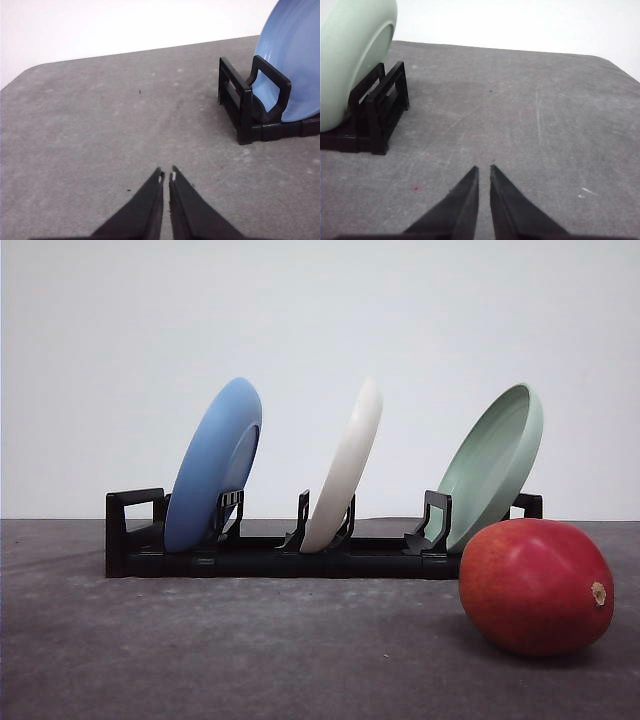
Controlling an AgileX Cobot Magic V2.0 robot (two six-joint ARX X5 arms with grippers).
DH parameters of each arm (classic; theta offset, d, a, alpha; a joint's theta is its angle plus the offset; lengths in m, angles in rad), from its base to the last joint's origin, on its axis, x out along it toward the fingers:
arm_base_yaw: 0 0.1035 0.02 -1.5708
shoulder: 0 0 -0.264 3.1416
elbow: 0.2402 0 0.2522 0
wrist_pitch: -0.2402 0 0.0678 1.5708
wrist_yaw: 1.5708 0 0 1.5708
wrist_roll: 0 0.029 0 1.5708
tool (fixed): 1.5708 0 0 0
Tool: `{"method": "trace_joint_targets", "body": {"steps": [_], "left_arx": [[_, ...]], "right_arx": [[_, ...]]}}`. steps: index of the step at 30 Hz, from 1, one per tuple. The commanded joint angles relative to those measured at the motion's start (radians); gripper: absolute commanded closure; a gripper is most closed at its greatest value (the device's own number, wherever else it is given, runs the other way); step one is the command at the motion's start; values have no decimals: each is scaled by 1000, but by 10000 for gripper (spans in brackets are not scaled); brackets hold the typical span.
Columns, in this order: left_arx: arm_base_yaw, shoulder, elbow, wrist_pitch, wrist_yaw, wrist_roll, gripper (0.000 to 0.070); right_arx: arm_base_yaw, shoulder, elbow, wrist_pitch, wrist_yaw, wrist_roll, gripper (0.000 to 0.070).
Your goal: Place pomegranate in white plate
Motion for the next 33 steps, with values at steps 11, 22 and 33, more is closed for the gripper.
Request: {"method": "trace_joint_targets", "body": {"steps": [11,22,33], "left_arx": [[0,6,31,83,-12,-368,694],[-2,278,372,-1,189,-405,694],[-17,657,860,-303,626,-210,695]], "right_arx": [[0,-2,30,6,-31,287,700],[0,189,416,-170,-138,346,700],[0,533,874,-411,-610,92,700]]}}
